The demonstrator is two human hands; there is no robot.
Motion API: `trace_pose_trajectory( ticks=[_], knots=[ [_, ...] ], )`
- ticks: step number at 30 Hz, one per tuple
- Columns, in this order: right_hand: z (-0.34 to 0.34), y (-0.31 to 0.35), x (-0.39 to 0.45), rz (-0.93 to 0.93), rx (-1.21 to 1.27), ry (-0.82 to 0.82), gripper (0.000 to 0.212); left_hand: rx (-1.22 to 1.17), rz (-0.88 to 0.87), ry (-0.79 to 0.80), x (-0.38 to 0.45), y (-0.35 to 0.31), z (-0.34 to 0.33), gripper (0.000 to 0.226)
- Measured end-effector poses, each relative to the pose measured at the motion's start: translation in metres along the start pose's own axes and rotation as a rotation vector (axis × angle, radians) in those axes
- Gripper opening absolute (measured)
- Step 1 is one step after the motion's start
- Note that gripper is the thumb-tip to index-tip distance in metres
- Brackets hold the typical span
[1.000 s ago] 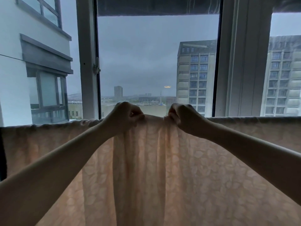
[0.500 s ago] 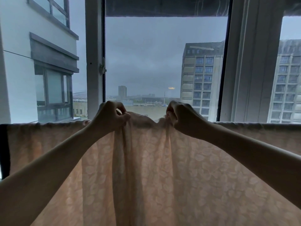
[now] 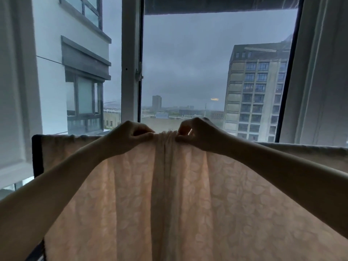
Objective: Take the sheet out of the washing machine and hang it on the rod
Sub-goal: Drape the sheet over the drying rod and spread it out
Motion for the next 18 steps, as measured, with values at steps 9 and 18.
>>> trace_pose_trajectory(
  ticks=[9,18],
  knots=[
    [-0.004,0.004,0.01,-0.138,-0.027,-0.156,0.007,0.025,-0.057,-0.257,-0.005,0.012,0.014,0.007],
    [0.031,0.012,0.012,-0.231,0.0,-0.449,0.009,-0.042,-0.005,-0.466,-0.009,0.038,0.053,0.007]
  ],
)
Point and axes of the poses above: each hand's wrist, its own x-axis towards the middle knuckle, its own z-axis out of the back of the hand, y = z × x, the point moved 7 cm from there along x, towards the middle knuckle, and after that the axes turned 15 degrees about y, right-handed, at the moved point
